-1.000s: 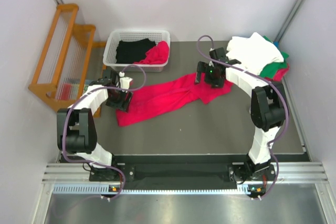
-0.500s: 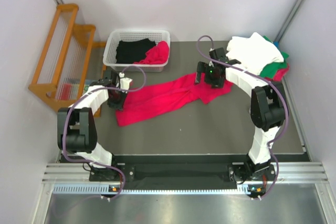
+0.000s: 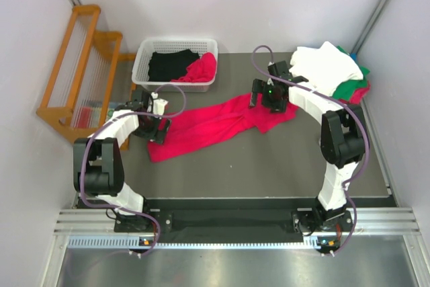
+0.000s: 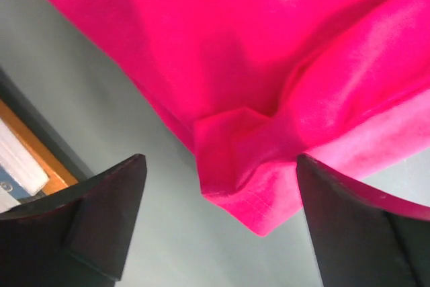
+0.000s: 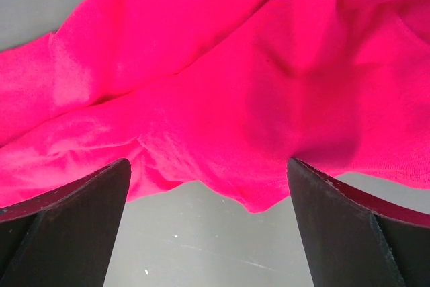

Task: Fold and stack the t-shirts
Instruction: Fold the tshirt

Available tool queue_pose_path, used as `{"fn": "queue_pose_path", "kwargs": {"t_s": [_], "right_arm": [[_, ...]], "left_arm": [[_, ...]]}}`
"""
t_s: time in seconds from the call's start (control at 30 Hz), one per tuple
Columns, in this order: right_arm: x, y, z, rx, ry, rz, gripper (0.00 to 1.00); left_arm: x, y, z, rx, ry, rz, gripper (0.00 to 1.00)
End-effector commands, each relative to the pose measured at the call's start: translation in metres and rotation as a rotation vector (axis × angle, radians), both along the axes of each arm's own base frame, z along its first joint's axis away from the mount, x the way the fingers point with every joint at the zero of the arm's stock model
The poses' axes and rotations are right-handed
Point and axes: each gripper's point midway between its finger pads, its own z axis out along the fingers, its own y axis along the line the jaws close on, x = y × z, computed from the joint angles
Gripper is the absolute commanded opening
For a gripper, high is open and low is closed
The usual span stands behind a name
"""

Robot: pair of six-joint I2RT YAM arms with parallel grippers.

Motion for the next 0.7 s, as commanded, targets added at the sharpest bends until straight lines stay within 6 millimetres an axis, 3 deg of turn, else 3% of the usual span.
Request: {"fn": "queue_pose_path", "kwargs": {"t_s": [0.0,0.1,0.2,0.33,0.47,0.57,0.67], "right_arm": [[0.010,0.008,0.011,0.013,-0.058,0.003,1.00],[0.010,0.007,0.010,0.013,-0.054,-0.001,1.00],[0.010,0.007,0.009,0.012,-0.053,-0.004,1.00],[0.010,0.007,0.008,0.015,-0.046,-0.008,1.00],[0.010,0.007,0.008,0.016,-0.045,-0.012,1.00],[0.010,0.007,0.007,0.017,-0.045,-0.014,1.00],[0.010,0.007,0.006,0.015,-0.042,-0.016,1.00]], "left_arm": [[0.014,0.020,0.010,0.044,-0.087,0.055,0.99],[0.024,0.014,0.025,-0.020,-0.117,0.069,0.99],[0.038,0.003,0.053,-0.091,-0.159,0.066,0.99],[0.060,-0.010,0.103,-0.166,-0.246,0.058,0.99],[0.063,-0.025,0.145,-0.245,-0.344,0.024,0.99],[0.044,-0.047,0.144,-0.284,-0.315,-0.067,0.99],[0.014,-0.071,0.119,-0.266,-0.233,-0.187,0.99]]}}
